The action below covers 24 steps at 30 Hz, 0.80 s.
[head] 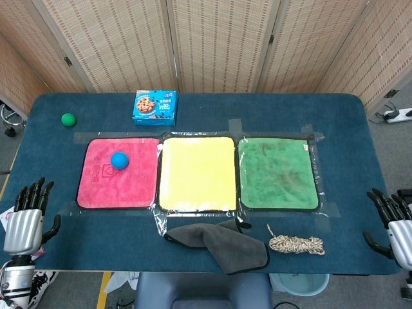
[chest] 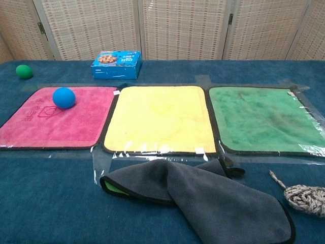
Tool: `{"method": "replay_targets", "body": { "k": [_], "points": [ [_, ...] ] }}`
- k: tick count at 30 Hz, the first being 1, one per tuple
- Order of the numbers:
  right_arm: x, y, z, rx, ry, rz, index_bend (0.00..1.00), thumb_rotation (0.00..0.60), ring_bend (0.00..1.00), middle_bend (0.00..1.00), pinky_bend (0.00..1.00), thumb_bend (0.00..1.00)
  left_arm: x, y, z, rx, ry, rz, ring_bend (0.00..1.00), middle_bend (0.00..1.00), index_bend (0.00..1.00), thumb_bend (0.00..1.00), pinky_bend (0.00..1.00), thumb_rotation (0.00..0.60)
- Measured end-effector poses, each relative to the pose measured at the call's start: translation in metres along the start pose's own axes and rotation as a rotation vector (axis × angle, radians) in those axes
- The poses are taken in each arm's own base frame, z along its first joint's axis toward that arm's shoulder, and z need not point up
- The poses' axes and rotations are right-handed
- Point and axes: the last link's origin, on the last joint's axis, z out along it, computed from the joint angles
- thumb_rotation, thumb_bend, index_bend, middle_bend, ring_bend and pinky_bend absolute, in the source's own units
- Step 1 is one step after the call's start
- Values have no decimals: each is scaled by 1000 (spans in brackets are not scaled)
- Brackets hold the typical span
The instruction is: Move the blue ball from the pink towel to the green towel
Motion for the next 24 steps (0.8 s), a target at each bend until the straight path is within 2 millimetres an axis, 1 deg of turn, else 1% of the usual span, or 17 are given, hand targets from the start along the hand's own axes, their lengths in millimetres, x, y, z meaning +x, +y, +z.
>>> {"method": "replay_targets", "body": {
  "k": [8, 13, 18, 24],
  "points": [
    [1, 0, 2, 5, 8, -4, 57, 600, 123, 69, 71, 385, -4, 3, 3, -15, -14, 10, 0, 0, 19, 490, 0, 600],
    [2, 1, 1, 2, 14, -3, 57, 600, 124, 69, 71, 385, -5, 6, 9, -34, -22, 6, 0, 0, 19, 491, 0, 600],
    [4, 1, 1, 4, 20, -4, 57, 600, 123, 69, 71, 385, -8, 12, 24, -76, -41, -8, 11, 0, 17, 491, 1, 600],
    [5, 0, -1, 10, 27, -4, 57, 600, 122, 69, 71, 385, -14, 24, 50, -136, -111, -91, 21, 0, 1, 493, 51, 600]
  ]
}}
